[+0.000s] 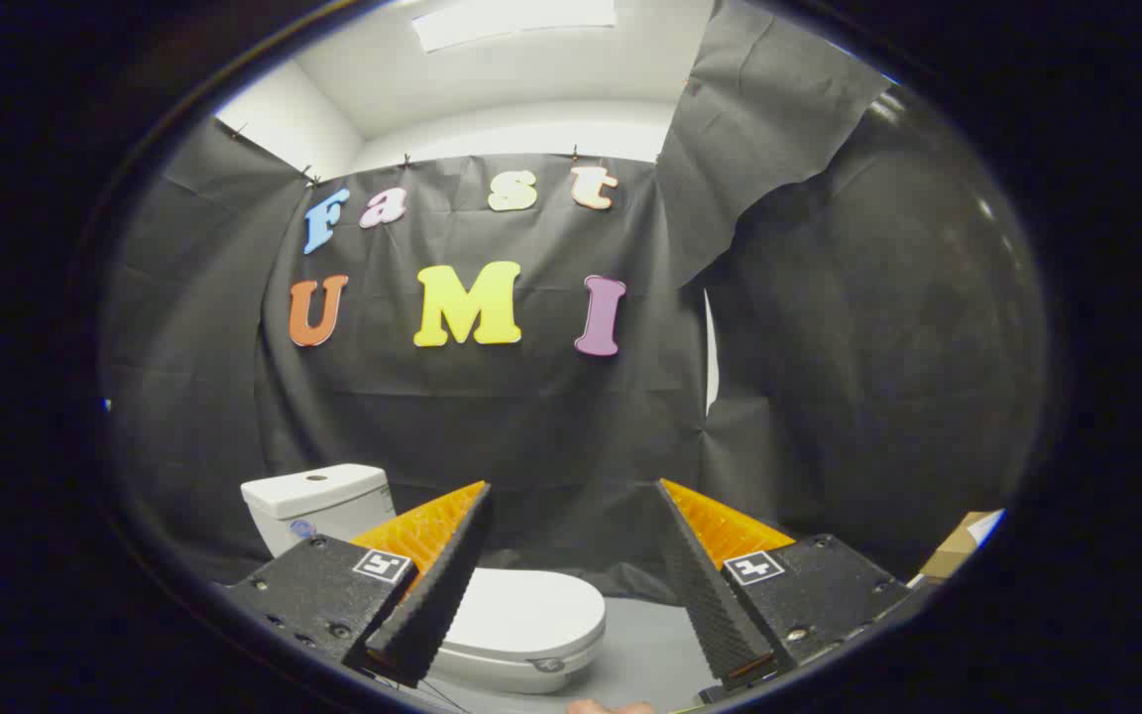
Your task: Open the toilet lid.
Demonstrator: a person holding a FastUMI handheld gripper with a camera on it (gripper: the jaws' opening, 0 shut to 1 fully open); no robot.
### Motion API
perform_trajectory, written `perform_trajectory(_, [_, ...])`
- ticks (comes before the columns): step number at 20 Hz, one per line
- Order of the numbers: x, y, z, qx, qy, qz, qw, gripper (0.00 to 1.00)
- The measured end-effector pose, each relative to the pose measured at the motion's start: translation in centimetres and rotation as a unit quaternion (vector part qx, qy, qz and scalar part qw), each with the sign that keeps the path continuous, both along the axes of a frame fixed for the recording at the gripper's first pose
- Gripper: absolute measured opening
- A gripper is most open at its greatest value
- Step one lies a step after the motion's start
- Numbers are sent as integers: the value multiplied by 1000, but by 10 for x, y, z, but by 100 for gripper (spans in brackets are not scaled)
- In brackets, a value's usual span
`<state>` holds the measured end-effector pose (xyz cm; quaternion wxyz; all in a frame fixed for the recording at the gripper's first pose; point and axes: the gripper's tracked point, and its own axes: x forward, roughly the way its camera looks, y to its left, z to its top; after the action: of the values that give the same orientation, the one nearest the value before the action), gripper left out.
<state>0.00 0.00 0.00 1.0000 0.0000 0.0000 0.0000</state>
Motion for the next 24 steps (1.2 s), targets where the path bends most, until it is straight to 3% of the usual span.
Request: perform_trajectory(24, [6, -1, -9, 13, 19, -6, 1000, 99])
